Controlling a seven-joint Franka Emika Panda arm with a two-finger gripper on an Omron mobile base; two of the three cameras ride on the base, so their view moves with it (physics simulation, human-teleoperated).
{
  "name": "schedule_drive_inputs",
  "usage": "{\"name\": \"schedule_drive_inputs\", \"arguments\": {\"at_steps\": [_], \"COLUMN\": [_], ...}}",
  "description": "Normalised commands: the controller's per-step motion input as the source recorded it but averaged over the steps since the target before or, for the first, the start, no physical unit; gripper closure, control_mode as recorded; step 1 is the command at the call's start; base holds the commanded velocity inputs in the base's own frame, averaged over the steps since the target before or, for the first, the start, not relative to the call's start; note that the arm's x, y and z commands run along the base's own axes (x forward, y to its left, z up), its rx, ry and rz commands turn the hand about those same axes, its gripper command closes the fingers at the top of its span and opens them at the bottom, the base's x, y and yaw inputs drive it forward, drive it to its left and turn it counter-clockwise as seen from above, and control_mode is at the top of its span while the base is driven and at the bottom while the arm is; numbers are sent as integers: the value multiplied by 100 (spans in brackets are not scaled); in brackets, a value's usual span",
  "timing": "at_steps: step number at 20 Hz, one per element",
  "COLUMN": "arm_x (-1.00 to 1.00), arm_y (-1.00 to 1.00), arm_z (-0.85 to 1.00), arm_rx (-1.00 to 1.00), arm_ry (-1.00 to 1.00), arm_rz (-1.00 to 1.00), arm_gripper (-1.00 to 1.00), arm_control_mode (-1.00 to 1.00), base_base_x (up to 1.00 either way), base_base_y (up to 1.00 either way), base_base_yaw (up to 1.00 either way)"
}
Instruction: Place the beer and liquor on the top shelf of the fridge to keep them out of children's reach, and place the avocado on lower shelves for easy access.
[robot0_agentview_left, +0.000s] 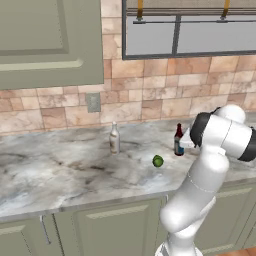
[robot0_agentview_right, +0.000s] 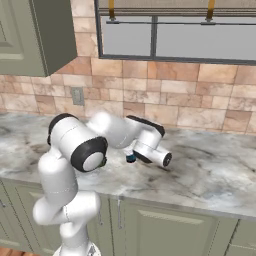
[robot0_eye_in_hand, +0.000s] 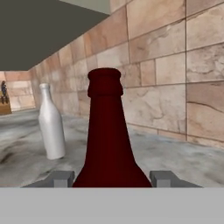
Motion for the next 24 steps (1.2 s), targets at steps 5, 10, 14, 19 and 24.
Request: {"name": "schedule_drive_inputs", "arguments": {"at_steps": [5, 10, 14, 19, 24], "arm_x": [0, -33, -62, -69, -59], "arm_y": [0, 18, 41, 70, 73], "arm_z": [0, 69, 100, 100, 98], "arm_rx": [0, -1, -13, -16, -14], "arm_ry": [0, -2, -16, -3, 0], "arm_rz": [0, 0, -2, -12, -21], "arm_gripper": [100, 100, 100, 100, 100], "arm_control_mode": [-100, -100, -100, -100, -100], "base_base_x": [0, 0, 0, 0, 0], "base_base_y": [0, 0, 0, 0, 0], "base_base_yaw": [0, 0, 0, 0, 0]}}
